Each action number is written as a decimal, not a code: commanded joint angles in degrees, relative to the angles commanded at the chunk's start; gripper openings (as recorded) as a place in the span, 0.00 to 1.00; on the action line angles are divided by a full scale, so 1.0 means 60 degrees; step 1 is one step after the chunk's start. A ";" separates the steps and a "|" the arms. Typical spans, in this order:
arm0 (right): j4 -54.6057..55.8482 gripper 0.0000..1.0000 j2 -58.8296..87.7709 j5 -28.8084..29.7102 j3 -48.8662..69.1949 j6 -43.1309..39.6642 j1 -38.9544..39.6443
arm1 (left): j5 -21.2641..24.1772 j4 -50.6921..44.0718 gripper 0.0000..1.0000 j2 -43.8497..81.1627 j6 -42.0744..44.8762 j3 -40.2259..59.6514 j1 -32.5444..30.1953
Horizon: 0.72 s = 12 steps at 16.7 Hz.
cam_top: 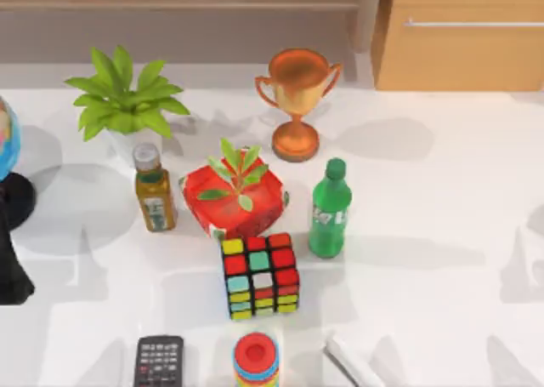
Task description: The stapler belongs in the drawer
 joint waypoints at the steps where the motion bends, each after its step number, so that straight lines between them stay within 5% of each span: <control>1: 0.0000 1.00 0.0000 0.0000 0.0000 0.0000 0.0000 | 0.0000 0.0000 1.00 0.0000 0.0000 0.0000 0.0000; 6: 0.0654 1.00 0.0949 -0.0043 0.0521 -0.0821 0.0135 | 0.0000 0.0000 1.00 0.0000 0.0000 0.0000 0.0000; 12: 0.3104 1.00 0.4847 0.0093 0.2394 -0.3967 0.0452 | 0.0000 0.0000 1.00 0.0000 0.0000 0.0000 0.0000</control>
